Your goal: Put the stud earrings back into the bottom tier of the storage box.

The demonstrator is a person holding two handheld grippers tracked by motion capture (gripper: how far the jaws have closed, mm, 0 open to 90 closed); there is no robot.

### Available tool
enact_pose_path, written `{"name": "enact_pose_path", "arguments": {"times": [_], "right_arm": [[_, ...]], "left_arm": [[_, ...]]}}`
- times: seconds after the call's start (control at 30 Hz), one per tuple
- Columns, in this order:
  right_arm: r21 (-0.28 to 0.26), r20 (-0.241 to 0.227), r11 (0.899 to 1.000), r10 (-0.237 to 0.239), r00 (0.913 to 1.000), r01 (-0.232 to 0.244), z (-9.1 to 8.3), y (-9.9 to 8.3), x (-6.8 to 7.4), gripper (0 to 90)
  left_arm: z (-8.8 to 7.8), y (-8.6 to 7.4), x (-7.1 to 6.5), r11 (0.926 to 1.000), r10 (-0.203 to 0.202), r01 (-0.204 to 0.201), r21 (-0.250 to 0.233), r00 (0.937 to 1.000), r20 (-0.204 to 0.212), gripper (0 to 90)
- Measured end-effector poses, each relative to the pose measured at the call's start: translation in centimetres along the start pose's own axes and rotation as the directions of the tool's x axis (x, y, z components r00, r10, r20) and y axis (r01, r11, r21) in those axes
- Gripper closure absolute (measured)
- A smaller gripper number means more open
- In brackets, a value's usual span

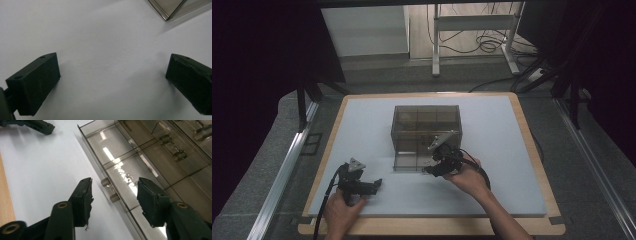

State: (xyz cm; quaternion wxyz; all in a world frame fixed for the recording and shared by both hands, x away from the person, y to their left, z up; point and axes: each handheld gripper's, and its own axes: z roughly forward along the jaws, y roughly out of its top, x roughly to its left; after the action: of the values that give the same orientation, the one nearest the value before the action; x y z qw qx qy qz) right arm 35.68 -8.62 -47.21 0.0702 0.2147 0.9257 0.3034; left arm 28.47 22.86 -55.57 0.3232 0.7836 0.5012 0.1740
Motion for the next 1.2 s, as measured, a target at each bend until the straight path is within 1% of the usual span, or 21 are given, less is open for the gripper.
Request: {"name": "enact_pose_path", "arguments": {"times": [0.1, 0.13, 0.2, 0.4, 0.47, 0.67, 0.73, 0.87, 0.9, 1.2], "right_arm": [[-0.002, 0.001, 1.0, -0.007, 1.0, 0.007, -0.1, -0.3, 0.2, 40.9], [-0.005, -0.001, 1.0, -0.01, 0.9999, 0.01, -0.2, -0.5, 0.3, 38.4], [-0.005, -0.001, 1.0, -0.01, 1.0, 0.009, -0.3, -0.6, 0.3, 37.4], [-0.011, -0.007, 1.0, -0.013, 0.9999, 0.012, -0.5, -1.2, 0.7, 30.7], [-0.012, -0.006, 1.0, -0.015, 0.9999, 0.015, -0.6, -1.4, 0.7, 30.2], [-0.018, 0.003, 1.0, -0.011, 0.9999, 0.011, -0.8, -2.1, 0.7, 25.9], [-0.026, 0.001, 1.0, -0.006, 1.0, 0.006, -1.1, -2.5, 0.7, 22.9], [-0.033, 0.006, 0.999, -0.011, 0.9999, 0.011, -1.3, -2.9, 0.7, 20.8], [-0.032, 0.015, 0.999, -0.013, 0.9998, 0.013, -1.4, -3.1, 0.8, 19.2], [-0.045, 0.032, 0.999, -0.008, 0.9995, 0.01, -2.3, -4.2, 1.0, 16.3]], "left_arm": [[0.0, 0.0, 0.0, 1.0, 0.0, 0.0, 0.0, 1.0, 0.0, 0.0], [0.0, 0.0, 0.0, 1.0, 0.0, 0.0, 0.001, 1.0, 0.0, 0.0], [0.0, 0.0, 0.0, 1.0, -0.005, 0.005, -0.004, 1.0, 0.0, 0.0], [0.1, 0.0, -0.1, 0.9999, -0.009, 0.009, -0.008, 1.0, 0.0, 0.0], [0.1, 0.0, -0.1, 0.9999, -0.007, 0.007, -0.007, 1.0, 0.0, 0.0], [0.1, 0.0, -0.1, 0.9999, -0.009, 0.009, -0.007, 1.0, 0.0, 0.0], [0.1, 0.0, -0.1, 0.9999, -0.01, 0.01, -0.007, 0.9999, 0.0, 0.0], [0.1, 0.0, -0.1, 0.9999, -0.01, 0.01, -0.007, 0.9999, 0.0, 0.0], [0.1, 0.0, -0.1, 0.9999, -0.01, 0.01, -0.007, 0.9999, 0.0, 0.0], [0.0, 0.0, -0.1, 0.9999, -0.01, 0.01, -0.006, 1.0, 0.0, 0.0]]}}
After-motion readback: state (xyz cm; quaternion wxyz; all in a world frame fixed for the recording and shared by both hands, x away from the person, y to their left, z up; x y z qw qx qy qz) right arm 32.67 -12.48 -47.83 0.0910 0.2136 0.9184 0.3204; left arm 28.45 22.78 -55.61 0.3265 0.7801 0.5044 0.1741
